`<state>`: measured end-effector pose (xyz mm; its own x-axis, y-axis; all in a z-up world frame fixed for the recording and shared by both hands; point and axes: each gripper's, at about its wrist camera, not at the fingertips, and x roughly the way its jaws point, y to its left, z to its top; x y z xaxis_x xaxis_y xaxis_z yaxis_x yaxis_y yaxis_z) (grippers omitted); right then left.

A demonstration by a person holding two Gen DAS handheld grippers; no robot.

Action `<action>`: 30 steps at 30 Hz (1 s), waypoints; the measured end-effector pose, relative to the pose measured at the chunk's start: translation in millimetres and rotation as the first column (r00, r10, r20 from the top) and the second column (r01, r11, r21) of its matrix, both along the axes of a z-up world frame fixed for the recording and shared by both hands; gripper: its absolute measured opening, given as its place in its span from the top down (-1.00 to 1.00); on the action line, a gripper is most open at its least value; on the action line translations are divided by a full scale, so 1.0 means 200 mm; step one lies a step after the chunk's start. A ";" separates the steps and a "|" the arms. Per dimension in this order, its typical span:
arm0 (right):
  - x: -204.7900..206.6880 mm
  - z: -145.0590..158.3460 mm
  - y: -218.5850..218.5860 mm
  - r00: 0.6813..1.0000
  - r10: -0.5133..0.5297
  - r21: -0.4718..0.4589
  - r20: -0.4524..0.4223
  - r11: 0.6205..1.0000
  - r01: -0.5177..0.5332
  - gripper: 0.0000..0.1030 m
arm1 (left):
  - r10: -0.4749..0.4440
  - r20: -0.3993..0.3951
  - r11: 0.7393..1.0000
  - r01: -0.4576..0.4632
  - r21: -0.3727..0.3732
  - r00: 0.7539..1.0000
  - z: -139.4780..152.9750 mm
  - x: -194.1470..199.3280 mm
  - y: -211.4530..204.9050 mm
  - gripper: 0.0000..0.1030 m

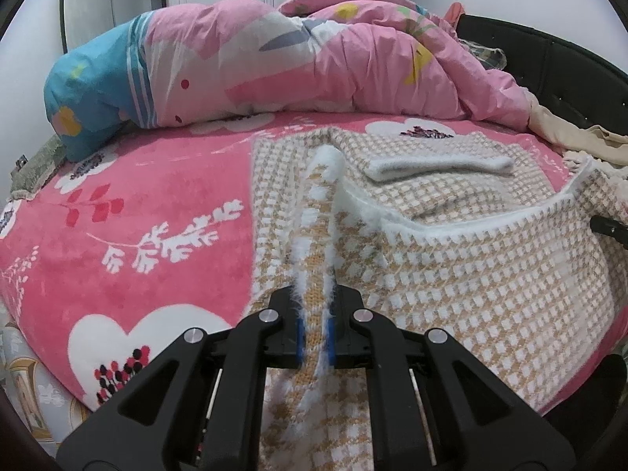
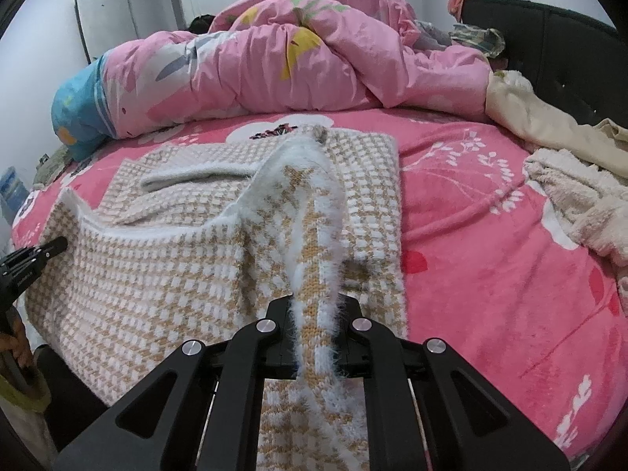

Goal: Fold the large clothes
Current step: 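Lift the held coat edge with both grippers and fold it over the body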

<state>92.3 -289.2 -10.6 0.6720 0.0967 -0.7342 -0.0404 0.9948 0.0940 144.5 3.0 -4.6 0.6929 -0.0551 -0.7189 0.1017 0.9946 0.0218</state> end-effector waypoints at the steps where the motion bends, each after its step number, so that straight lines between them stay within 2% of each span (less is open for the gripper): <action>1: -0.01 0.01 0.00 1.000 0.001 0.002 0.004 1.000 -0.001 0.84 | 0.002 0.004 1.000 -0.002 -0.001 1.000 0.01 -0.01 0.00 0.86; 10: -0.09 0.09 -0.01 0.999 0.013 0.002 0.052 1.000 -0.013 0.84 | 0.007 0.053 1.000 -0.007 -0.004 0.999 0.09 -0.09 0.00 0.86; 18: -0.17 0.18 -0.02 0.993 0.005 0.000 0.114 1.000 -0.005 0.85 | -0.018 0.131 1.000 0.017 0.007 0.991 0.22 -0.17 0.00 0.86; 25: -0.10 0.29 -0.03 0.986 0.006 -0.001 0.168 1.000 -0.006 0.85 | -0.050 0.205 0.998 0.045 0.032 0.978 0.36 -0.14 -0.04 0.86; 30: 0.04 0.39 -0.04 0.979 0.023 0.004 0.202 1.000 -0.024 0.85 | -0.060 0.228 0.998 0.053 0.035 0.972 0.45 -0.01 -0.03 0.86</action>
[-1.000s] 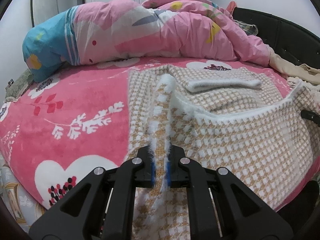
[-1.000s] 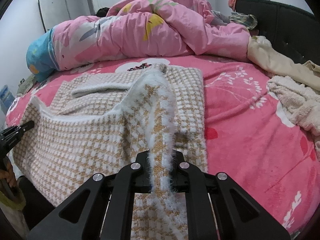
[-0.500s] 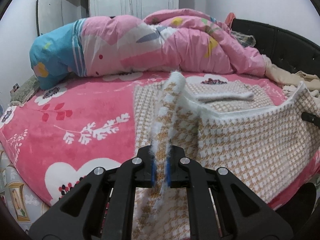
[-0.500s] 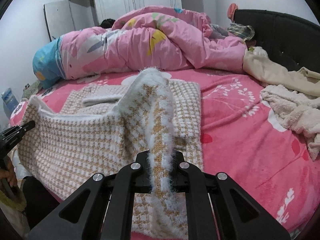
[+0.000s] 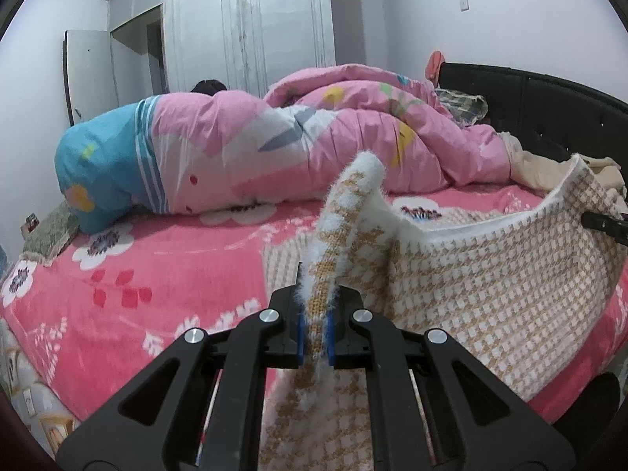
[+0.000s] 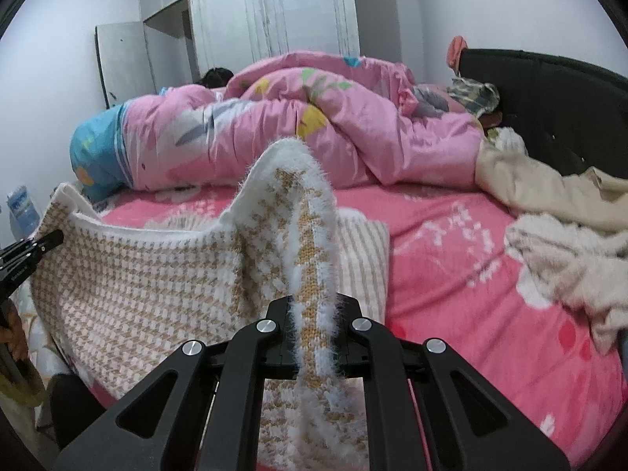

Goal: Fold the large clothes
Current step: 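Lift the held coat edge with both grippers and fold it over the body, then open both grippers and release the folded coat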

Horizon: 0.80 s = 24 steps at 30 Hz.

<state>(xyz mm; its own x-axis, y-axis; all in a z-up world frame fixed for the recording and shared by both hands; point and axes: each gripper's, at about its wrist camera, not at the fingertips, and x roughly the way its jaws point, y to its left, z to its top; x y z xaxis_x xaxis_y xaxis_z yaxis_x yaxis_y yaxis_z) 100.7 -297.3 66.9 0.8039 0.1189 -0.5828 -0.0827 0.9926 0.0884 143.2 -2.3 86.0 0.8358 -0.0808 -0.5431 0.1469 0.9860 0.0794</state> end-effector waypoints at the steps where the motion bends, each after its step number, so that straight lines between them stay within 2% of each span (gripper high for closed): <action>1: 0.05 0.02 0.00 1.000 0.005 -0.003 0.006 1.000 -0.005 0.85 | -0.001 0.002 1.000 0.001 -0.004 1.000 0.02 0.04 0.01 0.86; 6: 0.37 0.10 0.00 0.999 0.032 -0.014 0.019 0.999 -0.032 0.85 | 0.000 0.004 1.000 0.001 -0.012 1.000 0.08 0.32 0.04 0.86; 10: 0.65 0.09 0.03 0.999 0.050 -0.026 0.001 0.998 -0.050 0.85 | 0.007 -0.031 1.000 -0.007 0.026 0.999 0.04 0.62 0.03 0.86; 15: 1.02 -0.11 0.04 0.993 0.062 0.007 -0.102 0.998 -0.061 0.85 | 0.024 -0.147 0.998 -0.015 0.062 0.989 -0.16 0.99 0.05 0.86; 18: 1.18 -0.31 0.00 0.976 0.071 0.057 -0.204 0.997 -0.061 0.81 | 0.032 -0.287 0.998 -0.014 0.065 0.957 -0.37 1.18 0.07 0.77; 19: 1.22 -0.39 -0.03 0.964 0.073 0.077 -0.256 0.995 -0.055 0.70 | 0.036 -0.341 0.998 -0.016 0.062 0.939 -0.44 1.24 0.09 0.70; 20: 1.25 -0.44 -0.05 0.954 0.072 0.090 -0.291 0.995 -0.048 0.38 | 0.036 -0.375 0.998 -0.017 0.053 0.926 -0.49 1.26 0.10 0.62; 21: 1.27 -0.51 -0.09 0.935 0.065 0.102 -0.348 0.994 -0.031 0.18 | 0.038 -0.409 0.999 -0.024 0.039 0.912 -0.53 1.29 0.12 0.56; 22: 1.28 -0.53 -0.12 0.927 0.060 0.110 -0.370 0.994 -0.020 -0.16 | 0.039 -0.428 0.999 -0.037 0.012 0.903 -0.55 1.31 0.15 0.40; 23: 1.28 -0.55 -0.16 0.920 0.064 0.136 -0.387 0.991 -0.012 -0.29 | 0.040 -0.431 0.998 -0.054 -0.022 0.902 -0.55 1.31 0.19 0.32; 24: 1.26 -0.55 -0.21 0.917 0.083 0.185 -0.390 0.983 -0.010 -0.29 | 0.040 -0.428 0.996 -0.071 -0.056 0.903 -0.54 1.31 0.23 0.32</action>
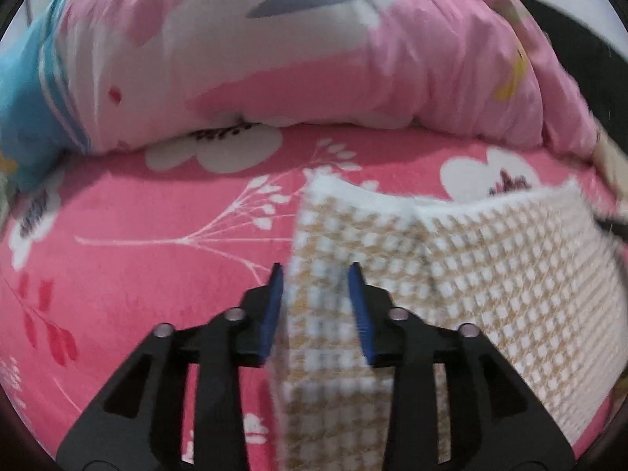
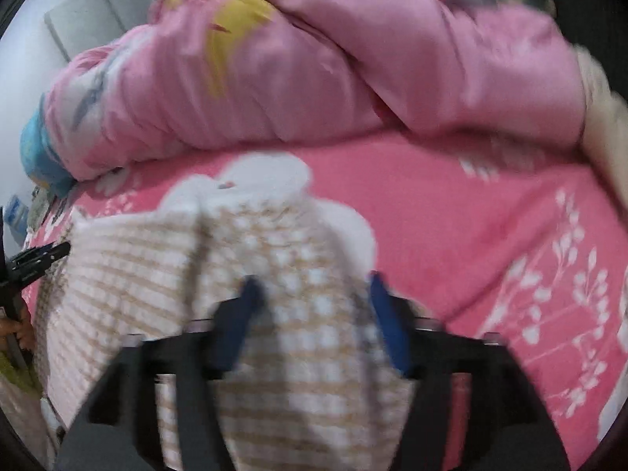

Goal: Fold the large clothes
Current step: 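Open both grippers and release the folded coat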

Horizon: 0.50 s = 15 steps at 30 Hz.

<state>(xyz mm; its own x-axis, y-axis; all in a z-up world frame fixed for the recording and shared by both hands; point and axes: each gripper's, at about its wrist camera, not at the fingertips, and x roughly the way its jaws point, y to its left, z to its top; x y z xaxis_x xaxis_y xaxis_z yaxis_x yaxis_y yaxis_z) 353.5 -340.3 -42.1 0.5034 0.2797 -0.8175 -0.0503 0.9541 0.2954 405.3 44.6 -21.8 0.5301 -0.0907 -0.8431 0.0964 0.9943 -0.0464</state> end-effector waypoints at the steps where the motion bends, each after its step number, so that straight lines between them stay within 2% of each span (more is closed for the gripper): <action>1: -0.02 0.03 -0.05 1.000 -0.015 0.032 0.011 0.999 0.015 -0.29 | 0.022 0.008 0.999 -0.021 -0.047 1.000 0.03 -0.01 0.06 0.29; 3: -0.08 0.11 -0.13 0.995 -0.088 0.012 0.052 0.996 0.087 -0.47 | 0.057 0.027 0.990 -0.053 -0.129 0.998 0.08 -0.03 0.15 0.27; 5: -0.11 0.20 -0.15 0.990 -0.098 0.031 0.105 0.995 0.095 -0.48 | 0.071 0.085 0.977 -0.052 -0.208 0.994 0.16 -0.06 0.21 0.27; 7: -0.10 0.27 -0.09 0.985 -0.077 0.043 0.153 0.997 0.071 -0.48 | 0.044 0.109 0.972 -0.018 -0.235 0.993 0.21 -0.05 0.17 0.27; 9: -0.08 0.31 0.02 0.980 -0.045 0.038 0.195 0.999 0.038 -0.45 | 0.005 0.090 0.968 0.018 -0.252 0.996 0.21 -0.03 0.09 0.27; 11: -0.02 0.32 0.16 0.978 -0.021 0.002 0.207 1.000 0.021 -0.15 | -0.050 0.055 0.966 0.062 -0.251 0.997 0.18 0.04 -0.03 0.22; 12: 0.03 0.30 0.25 0.982 -0.006 -0.014 0.191 1.000 0.009 -0.09 | -0.069 0.030 0.969 0.075 -0.237 0.997 0.15 0.07 -0.10 0.20; 15: 0.16 0.16 0.38 0.993 0.039 -0.013 0.110 0.999 -0.037 0.16 | -0.051 -0.026 0.974 0.044 -0.220 0.998 0.03 0.17 -0.17 0.13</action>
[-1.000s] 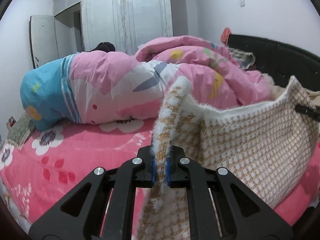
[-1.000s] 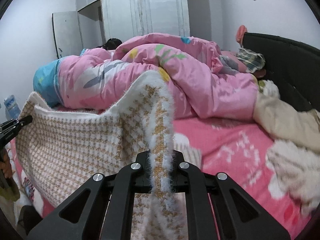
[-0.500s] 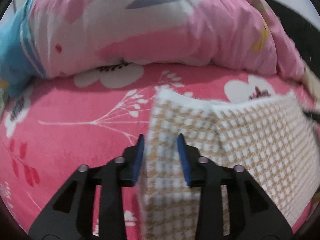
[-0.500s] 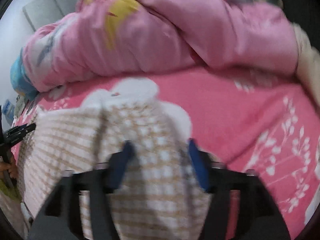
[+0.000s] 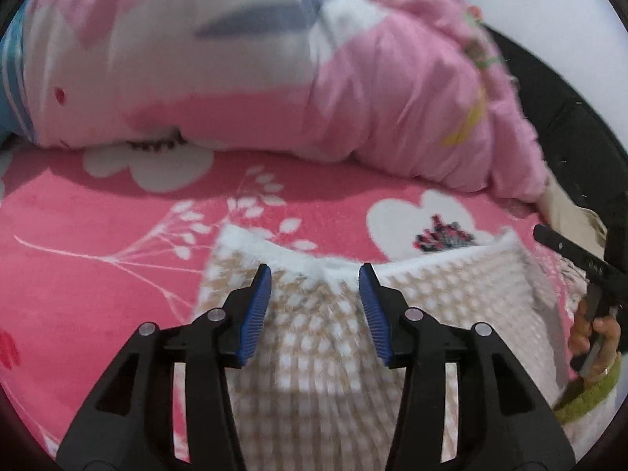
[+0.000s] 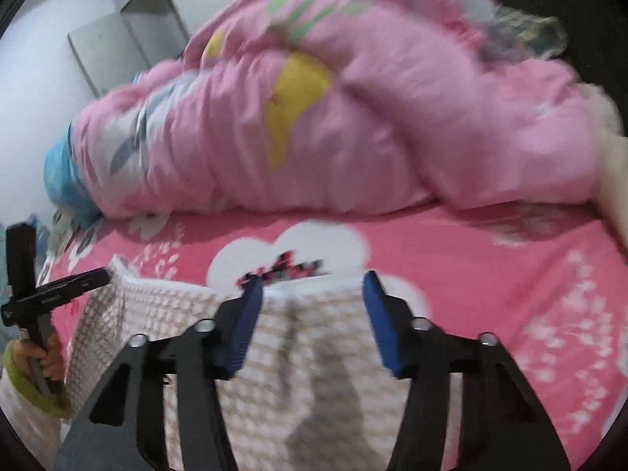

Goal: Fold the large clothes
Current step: 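Open both grippers and release the folded coat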

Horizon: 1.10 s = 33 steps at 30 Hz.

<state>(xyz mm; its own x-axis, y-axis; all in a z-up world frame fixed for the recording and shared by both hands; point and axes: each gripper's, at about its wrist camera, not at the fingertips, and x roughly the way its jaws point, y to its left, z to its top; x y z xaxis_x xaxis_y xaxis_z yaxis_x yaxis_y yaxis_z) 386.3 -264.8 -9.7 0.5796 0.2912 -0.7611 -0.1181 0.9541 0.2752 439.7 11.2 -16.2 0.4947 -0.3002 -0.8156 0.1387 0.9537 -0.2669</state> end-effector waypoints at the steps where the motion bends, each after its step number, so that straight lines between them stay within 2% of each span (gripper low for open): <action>1: 0.04 -0.06 0.01 0.999 -0.004 -0.012 -0.032 1.000 0.004 0.24 | 0.028 -0.022 1.000 -0.028 0.000 0.999 -0.05 0.04 0.02 0.13; 2: 0.05 -0.10 -0.01 0.999 -0.009 -0.012 -0.050 1.000 0.008 0.25 | 0.048 -0.028 0.999 -0.048 -0.012 0.998 -0.08 0.05 0.04 0.13; 4: 0.06 -0.22 -0.13 0.992 -0.058 0.041 -0.111 0.997 0.062 0.26 | 0.101 -0.063 0.991 -0.106 -0.084 0.993 -0.16 0.06 0.14 0.13; 6: 0.01 -0.30 -0.32 0.984 -0.087 0.215 -0.155 0.969 0.120 0.36 | 0.108 -0.091 0.974 -0.124 -0.188 0.990 -0.21 0.04 0.25 0.13; 7: -0.02 -0.33 -0.41 0.978 -0.111 0.281 -0.177 0.947 0.158 0.69 | 0.115 -0.097 0.955 -0.136 -0.264 0.989 -0.23 0.02 0.32 0.15; 8: -0.05 -0.34 -0.47 0.973 -0.127 0.308 -0.192 0.934 0.182 0.82 | 0.122 -0.099 0.940 -0.147 -0.308 0.988 -0.24 0.00 0.37 0.15; 9: -0.09 -0.34 -0.54 0.964 -0.166 0.302 -0.208 0.926 0.225 0.70 | 0.132 -0.098 0.930 -0.157 -0.332 0.986 -0.23 -0.02 0.39 0.15; 10: -0.13 -0.31 -0.59 0.958 -0.197 0.291 -0.207 0.923 0.252 0.55 | 0.148 -0.097 0.924 -0.172 -0.340 0.984 -0.20 -0.04 0.42 0.14; 11: -0.16 -0.28 -0.61 0.956 -0.215 0.276 -0.200 0.924 0.266 0.55 | 0.171 -0.094 0.928 -0.192 -0.319 0.981 -0.18 -0.07 0.45 0.02; 12: -0.22 -0.22 -0.64 0.957 -0.228 0.268 -0.178 0.925 0.270 0.53 | 0.185 -0.087 0.931 -0.203 -0.305 0.979 -0.16 -0.08 0.46 0.01; 15: -0.35 -0.04 -0.63 0.968 -0.232 0.263 -0.091 0.932 0.248 0.53 | 0.182 -0.036 0.922 -0.184 -0.339 0.983 -0.04 -0.19 0.49 0.01; 17: -0.44 0.08 -0.51 0.983 -0.183 0.231 -0.032 0.955 0.186 0.51 | 0.143 0.000 0.926 -0.134 -0.353 0.990 0.04 -0.27 0.44 0.01; 19: -0.50 0.12 -0.37 0.993 -0.114 0.188 -0.008 0.976 0.113 0.49 | 0.068 0.026 0.935 -0.055 -0.350 0.997 0.10 -0.37 0.34 0.00; 21: -0.56 0.11 -0.24 0.999 -0.046 0.138 0.003 0.989 0.045 0.36 | -0.004 0.032 0.938 0.015 -0.346 0.999 0.11 -0.46 0.25 -0.02; 23: -0.65 0.02 -0.16 1.000 -0.017 0.075 -0.003 0.997 0.017 0.20 | -0.054 0.037 0.950 0.062 -0.306 0.998 0.06 -0.58 0.16 -0.03; 25: -0.68 -0.13 -0.19 0.997 -0.051 0.016 -0.061 0.999 0.052 0.19 | -0.020 0.014 0.964 0.023 -0.265 1.000 -0.07 -0.64 0.18 -0.06; 26: -0.69 -0.23 -0.24 0.994 -0.057 0.047 -0.089 0.997 0.062 0.23 | 0.006 -0.017 0.965 -0.010 -0.261 1.000 -0.14 -0.65 0.22 0.08; 27: -0.71 -0.27 -0.31 0.993 -0.071 0.130 -0.095 0.988 0.083 0.25 | 0.030 -0.038 0.952 -0.040 -0.302 0.999 -0.22 -0.66 0.28 0.25; 28: -0.71 -0.26 -0.36 0.988 -0.101 0.194 -0.118 0.973 0.123 0.40 | 0.063 -0.053 0.926 -0.078 -0.370 0.997 -0.25 -0.67 0.36 0.48; 29: -0.72 -0.25 -0.39 0.982 -0.124 0.240 -0.143 0.958 0.155 0.42 | 0.086 -0.079 0.896 -0.112 -0.430 0.993 -0.25 -0.68 0.42 0.49; 30: -0.74 -0.20 -0.41 0.976 -0.144 0.261 -0.164 0.948 0.184 0.41 | 0.102 -0.091 0.883 -0.132 -0.451 0.991 -0.24 -0.68 0.45 0.47; 31: -0.75 -0.15 -0.39 0.977 -0.150 0.228 -0.152 0.956 0.183 0.33 | 0.120 -0.079 0.891 -0.142 -0.431 0.990 -0.19 -0.70 0.47 0.32; 32: -0.77 -0.11 -0.35 0.980 -0.147 0.199 -0.131 0.965 0.172 0.21 | 0.128 -0.038 0.914 -0.133 -0.382 0.991 -0.13 -0.72 0.46 0.12; 33: -0.79 -0.05 -0.28 0.987 -0.128 0.177 -0.100 0.974 0.144 0.19 | 0.128 0.008 0.934 -0.118 -0.336 0.992 -0.08 -0.75 0.44 0.06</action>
<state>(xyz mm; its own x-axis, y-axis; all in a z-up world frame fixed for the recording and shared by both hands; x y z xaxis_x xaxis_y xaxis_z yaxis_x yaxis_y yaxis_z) 228.5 -321.6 -19.6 0.5570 0.3532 -0.7516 0.0415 0.8921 0.4500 290.4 98.4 -31.4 0.5669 -0.4882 -0.6635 0.0382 0.8202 -0.5709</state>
